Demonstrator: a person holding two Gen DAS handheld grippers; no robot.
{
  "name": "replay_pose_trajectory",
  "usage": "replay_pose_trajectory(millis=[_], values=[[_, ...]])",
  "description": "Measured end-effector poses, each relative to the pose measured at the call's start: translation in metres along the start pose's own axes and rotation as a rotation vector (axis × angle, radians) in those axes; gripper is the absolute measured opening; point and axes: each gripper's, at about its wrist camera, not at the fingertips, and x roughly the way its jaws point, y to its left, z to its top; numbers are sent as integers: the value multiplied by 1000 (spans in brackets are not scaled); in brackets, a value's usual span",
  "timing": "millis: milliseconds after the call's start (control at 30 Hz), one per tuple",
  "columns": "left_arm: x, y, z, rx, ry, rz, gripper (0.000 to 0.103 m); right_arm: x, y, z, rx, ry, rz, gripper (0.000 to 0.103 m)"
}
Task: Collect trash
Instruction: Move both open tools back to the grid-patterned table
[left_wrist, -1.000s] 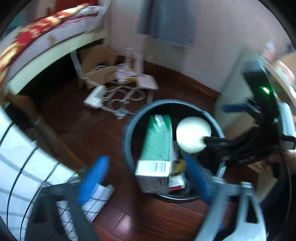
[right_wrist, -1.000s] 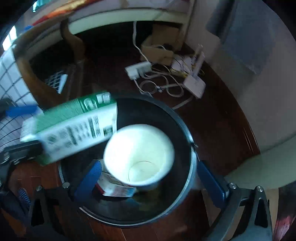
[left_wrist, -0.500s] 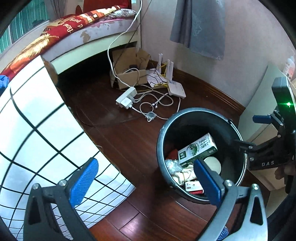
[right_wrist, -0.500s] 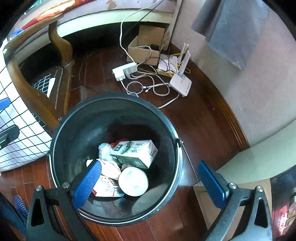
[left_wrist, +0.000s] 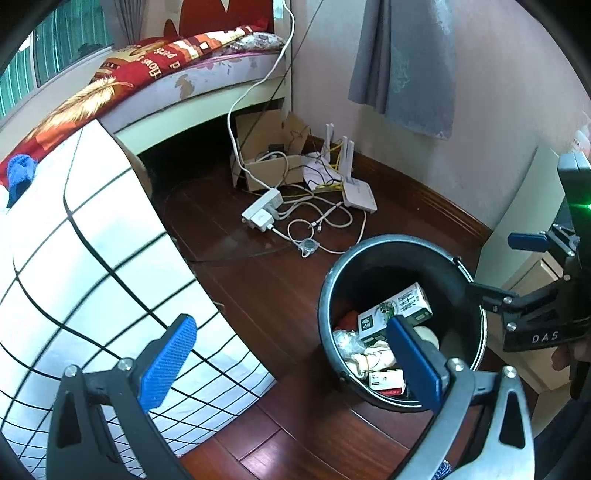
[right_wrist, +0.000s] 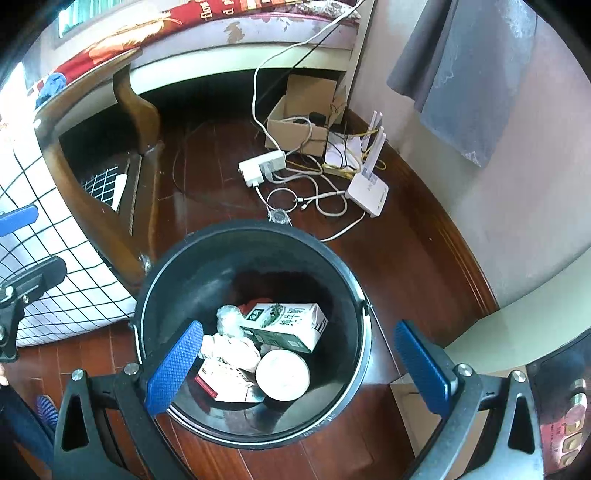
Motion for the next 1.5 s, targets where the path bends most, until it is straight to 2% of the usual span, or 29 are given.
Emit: replay_pose_trajectory(millis=[1000,1267,1500], values=[[-74,21,9,-36,-107,40,103,-96,33,28,-18,-196,-21,103],[-114,49,7,-93,-175,88,103,-128,61,44,-49,-287,18,103],[-137,81,-2,-152,-190,142,103,-149,96,55,-99,-344,58,103]])
